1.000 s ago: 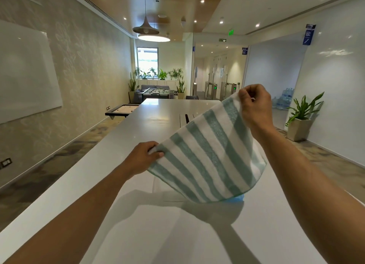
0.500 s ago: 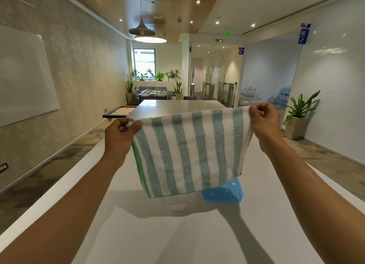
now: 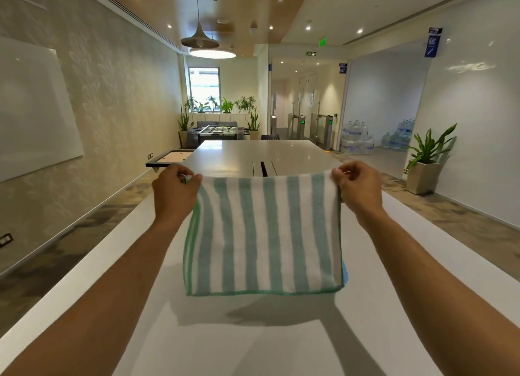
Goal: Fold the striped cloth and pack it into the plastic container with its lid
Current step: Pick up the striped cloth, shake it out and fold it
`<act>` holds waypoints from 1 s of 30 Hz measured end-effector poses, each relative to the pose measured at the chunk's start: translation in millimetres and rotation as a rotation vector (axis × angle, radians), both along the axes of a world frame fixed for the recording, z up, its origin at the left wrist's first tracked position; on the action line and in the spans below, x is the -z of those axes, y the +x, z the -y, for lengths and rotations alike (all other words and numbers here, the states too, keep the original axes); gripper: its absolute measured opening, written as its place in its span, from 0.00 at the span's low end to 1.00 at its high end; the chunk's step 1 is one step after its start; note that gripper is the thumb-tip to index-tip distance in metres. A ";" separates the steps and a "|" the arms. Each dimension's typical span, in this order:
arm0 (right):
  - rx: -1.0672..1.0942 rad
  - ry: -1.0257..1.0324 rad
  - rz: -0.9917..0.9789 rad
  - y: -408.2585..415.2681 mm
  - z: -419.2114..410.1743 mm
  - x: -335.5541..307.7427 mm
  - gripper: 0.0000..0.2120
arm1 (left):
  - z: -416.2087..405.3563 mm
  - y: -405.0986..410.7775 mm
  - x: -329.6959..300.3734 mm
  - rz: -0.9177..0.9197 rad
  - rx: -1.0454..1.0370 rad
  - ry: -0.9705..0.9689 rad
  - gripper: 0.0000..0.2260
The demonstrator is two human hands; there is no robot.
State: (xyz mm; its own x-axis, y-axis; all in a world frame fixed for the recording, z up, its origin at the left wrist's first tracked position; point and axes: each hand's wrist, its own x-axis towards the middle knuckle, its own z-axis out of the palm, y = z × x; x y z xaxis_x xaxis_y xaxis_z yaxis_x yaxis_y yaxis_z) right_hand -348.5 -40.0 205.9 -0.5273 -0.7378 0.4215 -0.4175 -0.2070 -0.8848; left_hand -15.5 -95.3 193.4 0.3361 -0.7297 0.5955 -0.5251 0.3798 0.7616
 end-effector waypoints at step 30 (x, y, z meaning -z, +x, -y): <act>-0.391 -0.263 -0.180 103.5 -26.3 -31.9 0.11 | -59.8 -66.5 -63.7 0.296 0.544 -0.087 0.04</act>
